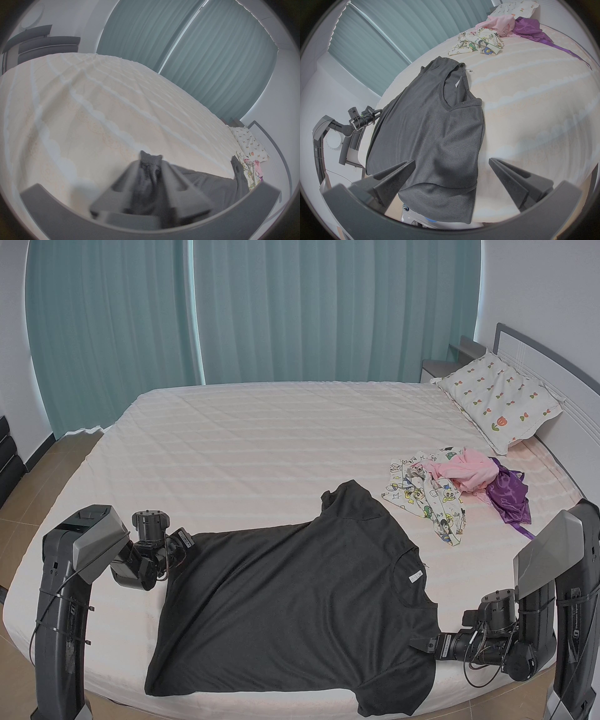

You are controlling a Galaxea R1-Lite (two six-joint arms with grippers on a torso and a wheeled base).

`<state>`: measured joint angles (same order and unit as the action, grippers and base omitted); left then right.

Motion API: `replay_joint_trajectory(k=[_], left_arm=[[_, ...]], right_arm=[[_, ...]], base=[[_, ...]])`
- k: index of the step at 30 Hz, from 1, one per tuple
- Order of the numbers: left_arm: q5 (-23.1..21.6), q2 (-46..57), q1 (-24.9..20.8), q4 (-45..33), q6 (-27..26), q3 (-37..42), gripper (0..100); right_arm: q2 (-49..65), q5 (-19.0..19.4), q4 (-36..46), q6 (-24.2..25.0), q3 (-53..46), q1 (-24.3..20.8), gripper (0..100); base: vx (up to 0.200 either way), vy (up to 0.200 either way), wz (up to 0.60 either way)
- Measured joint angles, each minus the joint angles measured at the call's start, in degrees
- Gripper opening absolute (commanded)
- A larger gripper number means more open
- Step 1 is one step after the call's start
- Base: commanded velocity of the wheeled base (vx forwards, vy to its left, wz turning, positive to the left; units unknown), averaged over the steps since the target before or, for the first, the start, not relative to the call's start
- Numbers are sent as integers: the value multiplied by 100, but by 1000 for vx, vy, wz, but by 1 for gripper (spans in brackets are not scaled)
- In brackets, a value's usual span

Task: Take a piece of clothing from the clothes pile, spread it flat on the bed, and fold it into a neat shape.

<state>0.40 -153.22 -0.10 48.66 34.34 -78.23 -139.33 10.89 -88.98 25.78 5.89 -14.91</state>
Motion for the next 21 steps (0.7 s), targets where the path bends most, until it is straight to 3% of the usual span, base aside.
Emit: replay_joint_trajectory(k=[14, 21], left_arm=[[747, -367, 72, -17, 1, -1235, 0], [868, -616, 155, -107, -57, -1764, 0]], right_arm=[[-65, -5, 0, -2, -9, -39, 100], [-108, -9, 0, -4, 1, -46, 100]], base=[[0, 0, 0], [0, 0, 0]])
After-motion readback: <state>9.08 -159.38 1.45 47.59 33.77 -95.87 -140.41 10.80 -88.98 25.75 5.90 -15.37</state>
